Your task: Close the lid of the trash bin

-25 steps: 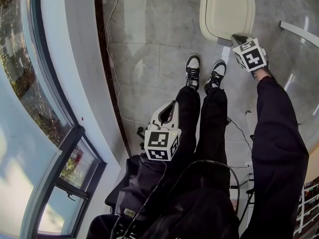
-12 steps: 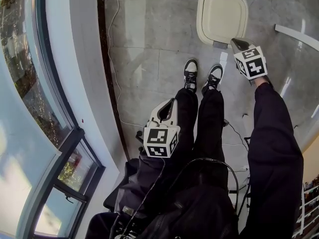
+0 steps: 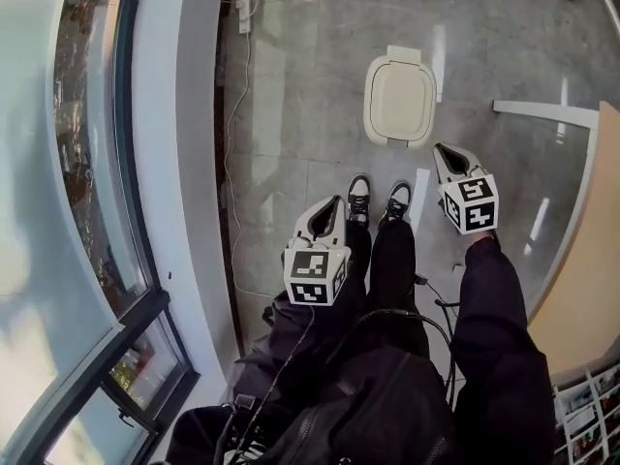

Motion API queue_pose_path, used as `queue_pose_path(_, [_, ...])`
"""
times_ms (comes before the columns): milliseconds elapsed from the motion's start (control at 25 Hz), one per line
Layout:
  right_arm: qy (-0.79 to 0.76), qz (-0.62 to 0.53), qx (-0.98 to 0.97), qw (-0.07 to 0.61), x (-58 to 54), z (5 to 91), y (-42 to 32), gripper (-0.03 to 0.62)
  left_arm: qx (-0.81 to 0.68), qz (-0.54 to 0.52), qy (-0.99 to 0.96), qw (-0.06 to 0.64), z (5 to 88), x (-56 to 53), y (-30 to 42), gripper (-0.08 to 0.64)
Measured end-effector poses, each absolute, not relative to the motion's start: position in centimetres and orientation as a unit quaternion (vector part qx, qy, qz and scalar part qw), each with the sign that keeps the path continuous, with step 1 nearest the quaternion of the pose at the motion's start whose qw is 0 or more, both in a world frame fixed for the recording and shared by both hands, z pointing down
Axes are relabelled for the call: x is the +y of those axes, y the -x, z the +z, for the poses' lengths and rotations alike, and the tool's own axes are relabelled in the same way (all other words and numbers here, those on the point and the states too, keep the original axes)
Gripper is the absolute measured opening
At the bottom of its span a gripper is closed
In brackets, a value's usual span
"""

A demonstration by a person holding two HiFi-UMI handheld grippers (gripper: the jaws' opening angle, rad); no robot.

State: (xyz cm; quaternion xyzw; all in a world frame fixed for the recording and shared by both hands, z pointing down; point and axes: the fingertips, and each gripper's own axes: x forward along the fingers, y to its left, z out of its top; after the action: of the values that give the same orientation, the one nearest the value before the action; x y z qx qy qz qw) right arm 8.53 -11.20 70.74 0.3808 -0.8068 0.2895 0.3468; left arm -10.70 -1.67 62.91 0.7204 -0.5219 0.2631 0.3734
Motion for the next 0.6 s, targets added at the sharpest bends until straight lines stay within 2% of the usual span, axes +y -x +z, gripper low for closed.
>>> queue_pose_path(600, [-0.474, 0.18, -0.838, 0.2, -11.4, 39.8, -10.3, 0.0, -0.528, 0.164, -0.807, 0.209, 37.9, -10.3, 5.6, 0.002])
